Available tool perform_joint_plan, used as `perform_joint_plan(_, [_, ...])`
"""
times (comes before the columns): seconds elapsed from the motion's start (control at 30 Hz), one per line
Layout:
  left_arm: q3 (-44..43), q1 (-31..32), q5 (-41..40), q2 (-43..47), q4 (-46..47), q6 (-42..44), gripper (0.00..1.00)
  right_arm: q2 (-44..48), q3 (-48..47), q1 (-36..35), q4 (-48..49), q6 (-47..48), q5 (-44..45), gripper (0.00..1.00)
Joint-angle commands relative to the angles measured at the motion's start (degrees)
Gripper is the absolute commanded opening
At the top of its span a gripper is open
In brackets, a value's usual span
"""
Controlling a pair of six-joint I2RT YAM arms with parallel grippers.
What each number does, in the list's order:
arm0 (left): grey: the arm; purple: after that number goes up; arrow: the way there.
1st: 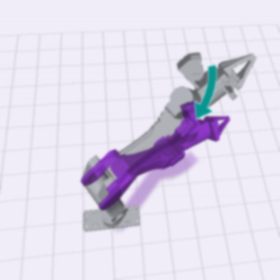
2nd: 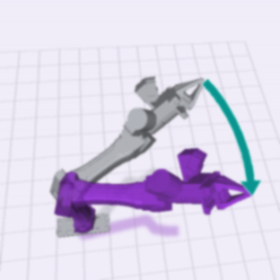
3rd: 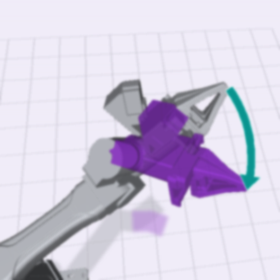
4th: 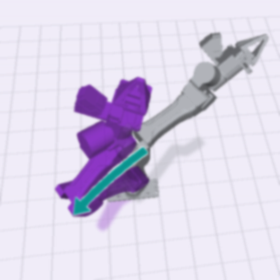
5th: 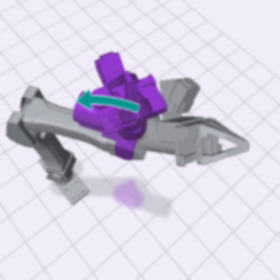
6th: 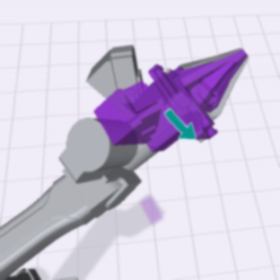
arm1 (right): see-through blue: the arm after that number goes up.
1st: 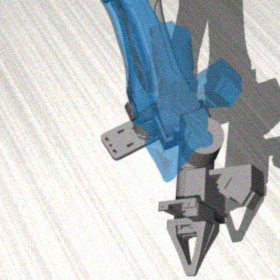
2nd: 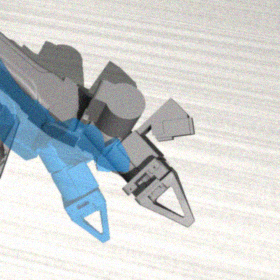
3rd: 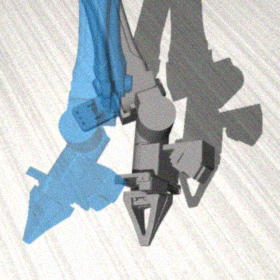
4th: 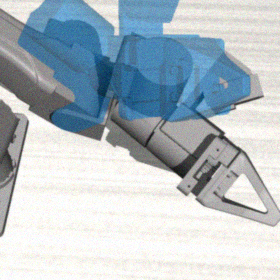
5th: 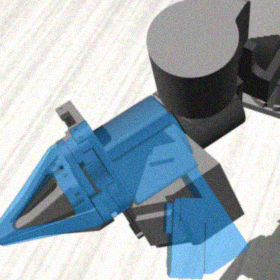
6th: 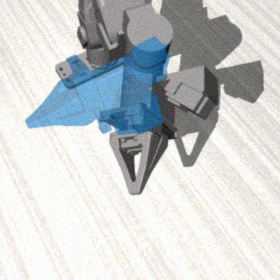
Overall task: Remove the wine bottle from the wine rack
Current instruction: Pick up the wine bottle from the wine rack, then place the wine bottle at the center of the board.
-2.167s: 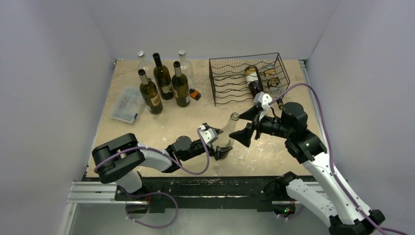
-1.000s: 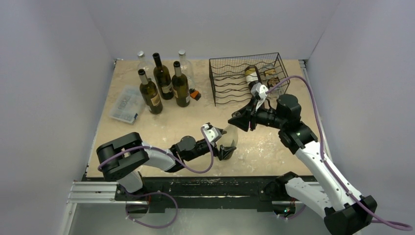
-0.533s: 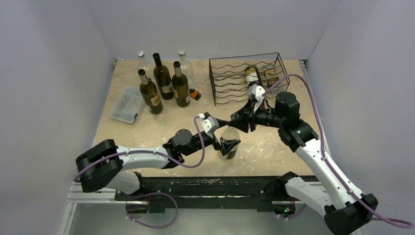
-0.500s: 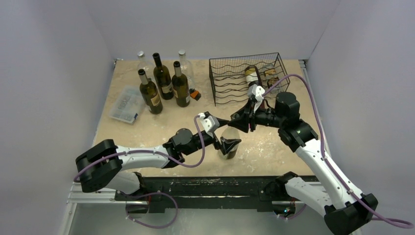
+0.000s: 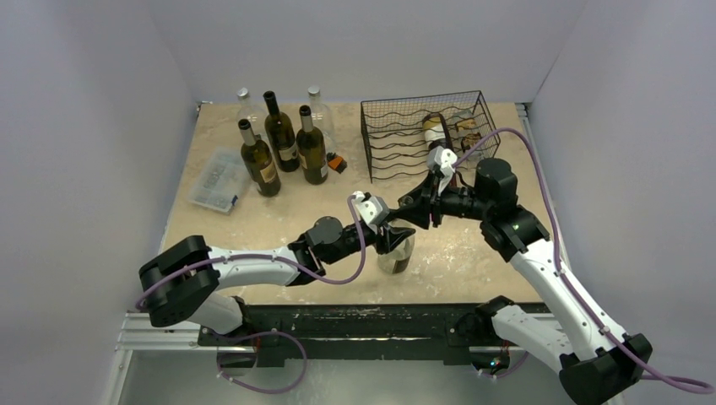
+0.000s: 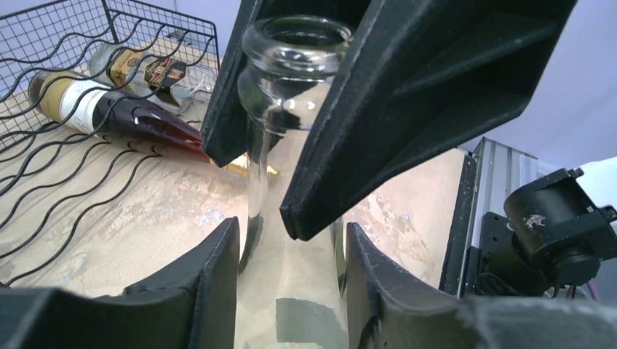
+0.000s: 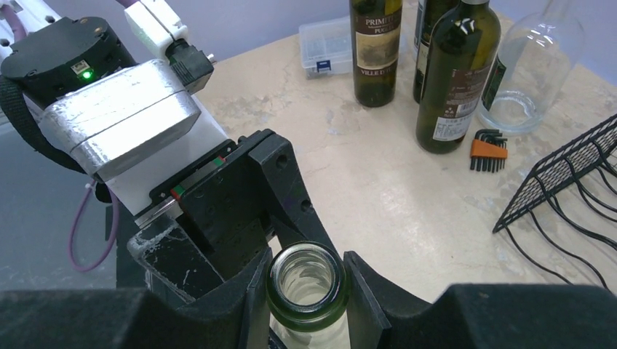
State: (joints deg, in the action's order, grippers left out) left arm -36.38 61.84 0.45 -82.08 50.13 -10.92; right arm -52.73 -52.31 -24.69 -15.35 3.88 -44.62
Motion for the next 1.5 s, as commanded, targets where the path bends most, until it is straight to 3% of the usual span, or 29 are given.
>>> perform_joint_plan(0.0, [-3.3, 0.2, 0.3, -0.6, 2.4, 0.8, 0.20, 1.3, -3.8, -0.1, 4.0, 0.7, -2.2, 0.03])
perform_joint_plan(0.1, [-3.2, 0.2, 0.8, 0.0, 2.2, 1.0, 0.00, 1.1, -4.0, -0.1, 3.3, 1.4, -2.3, 0.16])
perform_joint_plan(0.13, [-2.9, 0.3, 0.7, 0.3, 2.3, 1.0, 0.00, 1.1, -4.1, 0.0, 3.1, 1.6, -2.4, 0.25])
perform_joint_plan(0.23, [-1.4, 0.3, -1.6, 2.3, 3.4, 0.5, 0.00, 0.9, -5.0, 0.0, 1.9, 2.1, -2.8, 0.65])
perform_joint_plan(0.27, [-0.8, 0.3, -2.8, 3.0, 3.7, 0.4, 0.00, 0.9, -5.7, 0.0, 0.8, 2.5, -3.1, 0.83])
perform_joint_plan(0.33, [0.6, 0.2, -4.4, 4.8, 3.9, 0.5, 0.00, 0.8, -7.5, 0.0, -1.0, 3.2, -4.2, 0.98])
perform_joint_plan(0.53, [3.8, 0.2, -10.3, 10.1, 2.4, 1.3, 0.00, -2.0, -16.7, 0.0, -13.5, 10.6, -11.3, 0.99])
perform_joint_plan(0.7, [7.0, 0.0, -16.0, 15.1, 1.7, 3.3, 0.00, -2.9, -18.8, 0.3, -20.5, 16.2, -11.4, 0.99])
perform_joint_plan(0.87, [8.6, -3.0, -19.2, 21.3, -1.3, 6.1, 0.00, -1.5, -12.2, 2.0, -17.0, 15.2, -10.1, 0.99])
perform_joint_plan(1.1, [8.8, -13.0, -19.9, 28.8, -8.5, 7.8, 0.00, 3.9, 2.1, 10.1, -5.6, 14.8, -13.7, 0.99])
perform_joint_plan(1.27, [7.1, -20.5, -19.3, 29.9, -10.9, 9.6, 0.00, 4.0, 7.2, 14.3, -1.3, 14.3, -16.9, 0.99])
perform_joint_plan(1.47, [3.8, -29.8, -15.5, 28.2, -13.3, 8.9, 0.00, 4.0, 6.6, 16.4, -3.7, 16.8, -16.1, 0.99])
